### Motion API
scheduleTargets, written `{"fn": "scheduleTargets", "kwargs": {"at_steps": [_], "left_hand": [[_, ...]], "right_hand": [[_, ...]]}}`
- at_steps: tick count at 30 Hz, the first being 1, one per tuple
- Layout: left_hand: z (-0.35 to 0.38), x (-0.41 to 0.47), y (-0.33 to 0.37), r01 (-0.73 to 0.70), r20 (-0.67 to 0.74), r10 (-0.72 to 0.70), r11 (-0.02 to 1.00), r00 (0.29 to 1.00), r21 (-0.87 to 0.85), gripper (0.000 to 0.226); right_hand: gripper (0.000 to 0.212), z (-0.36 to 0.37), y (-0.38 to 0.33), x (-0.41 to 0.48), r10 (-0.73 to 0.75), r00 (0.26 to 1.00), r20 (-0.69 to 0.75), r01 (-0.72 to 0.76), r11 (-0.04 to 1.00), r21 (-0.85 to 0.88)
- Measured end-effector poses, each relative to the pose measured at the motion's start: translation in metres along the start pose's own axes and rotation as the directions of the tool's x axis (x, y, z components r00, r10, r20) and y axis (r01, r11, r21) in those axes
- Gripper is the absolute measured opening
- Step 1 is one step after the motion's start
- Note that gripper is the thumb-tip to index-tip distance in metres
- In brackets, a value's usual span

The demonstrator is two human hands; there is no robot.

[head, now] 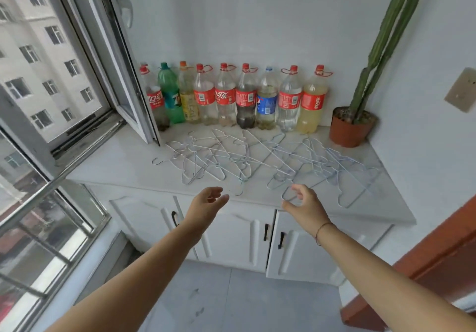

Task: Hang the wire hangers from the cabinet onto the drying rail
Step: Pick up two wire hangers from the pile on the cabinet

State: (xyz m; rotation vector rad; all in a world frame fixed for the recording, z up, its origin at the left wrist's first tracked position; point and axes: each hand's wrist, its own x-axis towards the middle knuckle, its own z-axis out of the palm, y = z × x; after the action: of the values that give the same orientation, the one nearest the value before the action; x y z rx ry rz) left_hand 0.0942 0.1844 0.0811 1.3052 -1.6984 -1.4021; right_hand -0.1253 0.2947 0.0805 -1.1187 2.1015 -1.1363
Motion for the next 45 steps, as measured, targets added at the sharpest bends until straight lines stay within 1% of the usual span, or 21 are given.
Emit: {"fn": "scheduleTargets", "kwargs": {"at_steps": [3, 6, 10, 13, 15, 18, 20, 25, 32, 35, 39, 42, 45], "left_hand": [[0.014, 0.034, 0.000, 0.035, -0.017, -0.036, 0.999, 0.999, -0.032, 0.024], [0.017, 0.064, -0.006, 0.070, -0.062, -0.072, 0.997, 0.995, -0.029, 0.022], [0.007, 0.101, -0.020, 0.139, -0.120, -0.142, 0.990, 0.983, -0.029, 0.023], [-0.009, 0.132, -0.033, 0.174, -0.154, -0.175, 0.984, 0.972, -0.025, 0.021], [-0.020, 0.155, -0.042, 0.189, -0.179, -0.189, 0.982, 0.965, -0.021, 0.023], [-0.034, 0.188, -0.051, 0.209, -0.191, -0.210, 0.977, 0.959, -0.027, 0.030], [-0.042, 0.211, -0.056, 0.224, -0.194, -0.224, 0.974, 0.955, -0.023, 0.030], [-0.060, 0.253, -0.071, 0.292, -0.166, -0.290, 0.956, 0.943, -0.013, 0.031], [-0.083, 0.282, -0.084, 0.356, -0.182, -0.352, 0.934, 0.918, -0.008, 0.031], [-0.087, 0.288, -0.088, 0.372, -0.209, -0.368, 0.928, 0.906, -0.024, 0.031], [-0.087, 0.287, -0.092, 0.386, -0.222, -0.395, 0.919, 0.892, -0.082, 0.026], [-0.086, 0.283, -0.096, 0.398, -0.236, -0.423, 0.906, 0.875, -0.145, 0.025], [-0.087, 0.282, -0.098, 0.411, -0.253, -0.443, 0.896, 0.860, -0.169, 0.025]], "right_hand": [[0.047, -0.004, 0.004, 0.051, -0.022, 0.999, 0.039, 0.022, 1.000, -0.013], [0.043, 0.004, 0.006, 0.095, -0.024, 0.999, 0.049, 0.024, 1.000, -0.002], [0.041, 0.031, 0.007, 0.140, -0.025, 0.995, 0.097, 0.026, 1.000, -0.005], [0.041, 0.058, 0.004, 0.175, -0.039, 0.990, 0.138, 0.040, 0.999, -0.010], [0.040, 0.075, 0.001, 0.196, -0.039, 0.988, 0.146, 0.042, 0.999, -0.017], [0.035, 0.099, -0.004, 0.226, -0.038, 0.987, 0.154, 0.044, 0.998, -0.034], [0.031, 0.119, -0.008, 0.247, -0.031, 0.984, 0.175, 0.044, 0.996, -0.072], [0.024, 0.174, -0.018, 0.289, 0.009, 0.955, 0.298, 0.037, 0.988, -0.148], [0.024, 0.238, -0.024, 0.321, 0.029, 0.912, 0.408, 0.082, 0.964, -0.251], [0.025, 0.252, -0.024, 0.331, 0.011, 0.893, 0.449, 0.175, 0.912, -0.372], [0.028, 0.260, -0.021, 0.340, 0.013, 0.866, 0.499, 0.287, 0.805, -0.520], [0.022, 0.263, -0.018, 0.345, 0.011, 0.866, 0.500, 0.304, 0.782, -0.544], [0.012, 0.262, -0.020, 0.349, -0.013, 0.879, 0.477, 0.289, 0.811, -0.509]]}}
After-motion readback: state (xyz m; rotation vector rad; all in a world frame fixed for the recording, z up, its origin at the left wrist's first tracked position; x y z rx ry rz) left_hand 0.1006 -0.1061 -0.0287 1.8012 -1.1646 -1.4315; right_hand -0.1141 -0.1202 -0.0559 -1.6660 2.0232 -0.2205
